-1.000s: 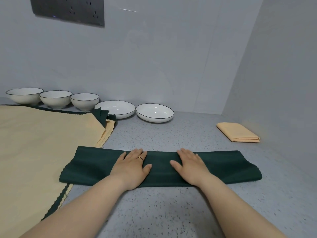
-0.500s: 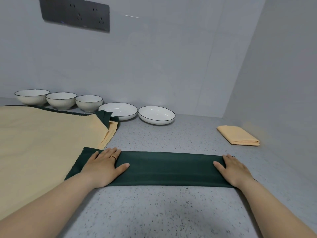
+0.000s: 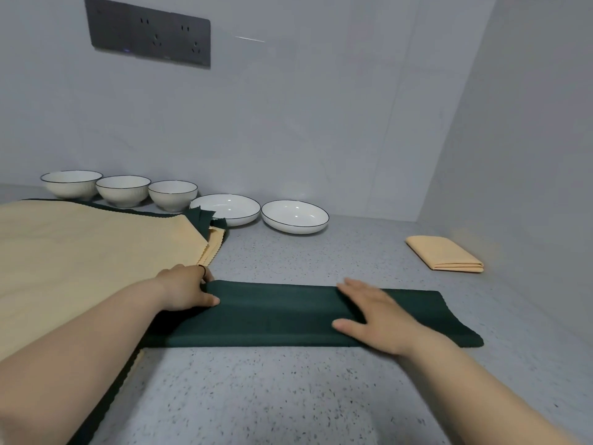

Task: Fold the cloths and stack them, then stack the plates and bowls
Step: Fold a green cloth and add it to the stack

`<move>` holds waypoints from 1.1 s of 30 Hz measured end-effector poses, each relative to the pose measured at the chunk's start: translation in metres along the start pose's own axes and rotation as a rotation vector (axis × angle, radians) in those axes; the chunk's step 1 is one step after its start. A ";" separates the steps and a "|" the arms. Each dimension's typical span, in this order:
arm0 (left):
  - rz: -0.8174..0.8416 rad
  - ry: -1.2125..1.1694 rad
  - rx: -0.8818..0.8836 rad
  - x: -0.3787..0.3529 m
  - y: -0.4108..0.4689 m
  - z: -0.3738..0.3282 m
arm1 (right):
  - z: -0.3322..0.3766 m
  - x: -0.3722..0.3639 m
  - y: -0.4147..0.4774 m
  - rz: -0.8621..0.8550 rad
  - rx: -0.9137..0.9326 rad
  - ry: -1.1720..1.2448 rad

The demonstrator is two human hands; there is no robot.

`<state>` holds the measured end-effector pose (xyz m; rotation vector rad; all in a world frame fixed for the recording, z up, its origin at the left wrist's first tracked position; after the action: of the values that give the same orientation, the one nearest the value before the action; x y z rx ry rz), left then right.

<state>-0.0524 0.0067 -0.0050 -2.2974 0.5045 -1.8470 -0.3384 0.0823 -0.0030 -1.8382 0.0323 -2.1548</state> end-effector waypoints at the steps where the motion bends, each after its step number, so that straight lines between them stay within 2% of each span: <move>1: 0.041 -0.046 0.000 0.002 -0.001 0.001 | 0.011 -0.001 0.002 0.030 0.046 0.014; 5: 0.176 -0.183 -0.042 0.004 -0.007 0.002 | 0.028 -0.010 0.008 0.133 0.097 0.078; 9: 0.159 -0.349 -0.112 0.010 -0.017 0.005 | 0.025 -0.015 0.010 0.169 0.111 0.091; 11: 0.157 -0.461 -0.134 0.013 -0.030 0.007 | 0.024 -0.014 0.011 0.186 0.119 0.074; 16: 0.294 -0.816 -0.174 -0.003 -0.076 0.018 | 0.030 -0.009 0.015 0.184 0.135 0.023; 20: 0.321 -1.126 -0.171 -0.032 -0.101 0.022 | 0.041 -0.005 0.013 0.060 0.151 -0.073; 23: 0.280 -1.247 -0.170 -0.046 -0.115 0.011 | 0.058 -0.011 -0.004 -0.077 0.261 -0.074; 28: 0.123 -1.442 -0.078 -0.054 -0.130 -0.011 | 0.097 -0.049 -0.057 -0.061 0.511 -0.011; 31: 0.093 -1.531 -0.066 -0.062 -0.141 -0.025 | 0.113 -0.081 -0.072 -0.272 0.482 -0.165; 33: 0.095 -1.560 -0.068 -0.071 -0.150 -0.034 | 0.121 -0.093 -0.075 -0.472 0.470 -0.048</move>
<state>-0.0735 0.1745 -0.0142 -2.7532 0.3344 0.3121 -0.2259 0.1982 -0.0548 -1.7266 -0.9199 -2.1431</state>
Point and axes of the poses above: each hand's wrist, its own y-axis towards the middle knuckle, its own x-axis out of the back of the hand, z = x × y, the point moved 2 cm from there along y, towards the middle knuckle, and after that the axes turned 9 degrees about z, right-handed, at the moved point
